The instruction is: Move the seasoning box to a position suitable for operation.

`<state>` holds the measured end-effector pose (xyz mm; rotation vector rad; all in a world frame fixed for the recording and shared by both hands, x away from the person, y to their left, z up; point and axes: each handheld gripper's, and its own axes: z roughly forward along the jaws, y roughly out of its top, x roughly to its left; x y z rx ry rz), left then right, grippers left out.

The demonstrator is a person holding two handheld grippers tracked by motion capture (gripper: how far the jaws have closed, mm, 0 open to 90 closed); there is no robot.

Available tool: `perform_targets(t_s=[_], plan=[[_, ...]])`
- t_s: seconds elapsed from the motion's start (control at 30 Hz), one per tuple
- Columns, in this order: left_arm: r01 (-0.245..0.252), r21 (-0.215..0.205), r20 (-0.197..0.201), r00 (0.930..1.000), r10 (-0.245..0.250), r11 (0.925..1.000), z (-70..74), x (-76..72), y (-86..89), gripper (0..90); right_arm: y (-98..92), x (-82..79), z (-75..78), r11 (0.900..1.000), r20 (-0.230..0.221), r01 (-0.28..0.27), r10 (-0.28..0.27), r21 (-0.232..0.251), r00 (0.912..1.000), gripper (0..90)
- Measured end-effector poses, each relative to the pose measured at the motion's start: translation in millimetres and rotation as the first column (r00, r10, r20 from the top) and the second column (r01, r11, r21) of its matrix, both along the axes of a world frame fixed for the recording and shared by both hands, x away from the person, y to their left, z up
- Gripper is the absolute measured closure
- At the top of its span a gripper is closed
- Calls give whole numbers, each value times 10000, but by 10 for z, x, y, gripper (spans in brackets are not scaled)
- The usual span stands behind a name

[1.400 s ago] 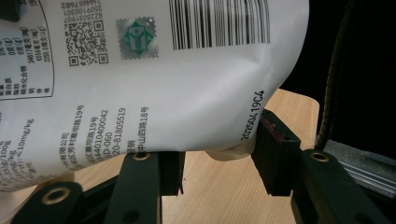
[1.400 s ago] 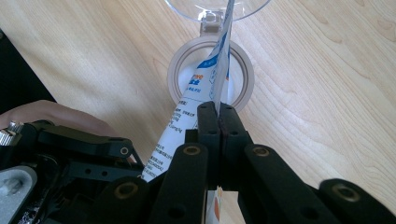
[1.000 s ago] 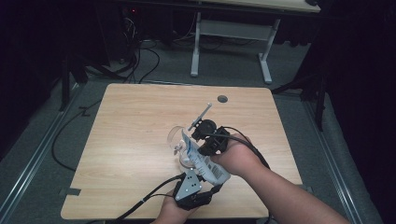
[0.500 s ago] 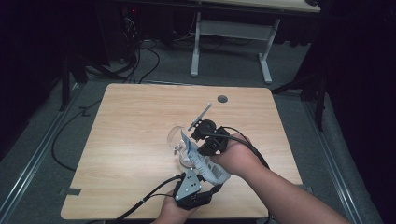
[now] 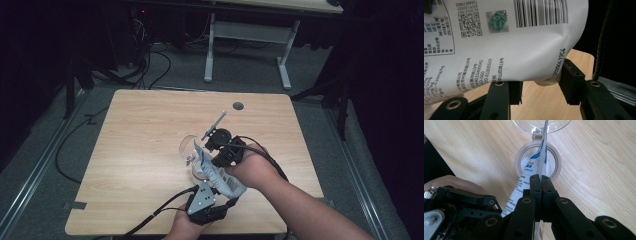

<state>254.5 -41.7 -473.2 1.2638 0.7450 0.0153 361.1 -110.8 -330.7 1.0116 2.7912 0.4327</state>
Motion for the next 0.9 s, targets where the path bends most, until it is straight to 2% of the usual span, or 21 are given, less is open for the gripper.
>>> perform_targets(t_s=[0.9], plan=[[-12,-142,10,10000,12,9999,23,8,11,578,19,12,21,10000,44,-50,50,-21,10000,900]])
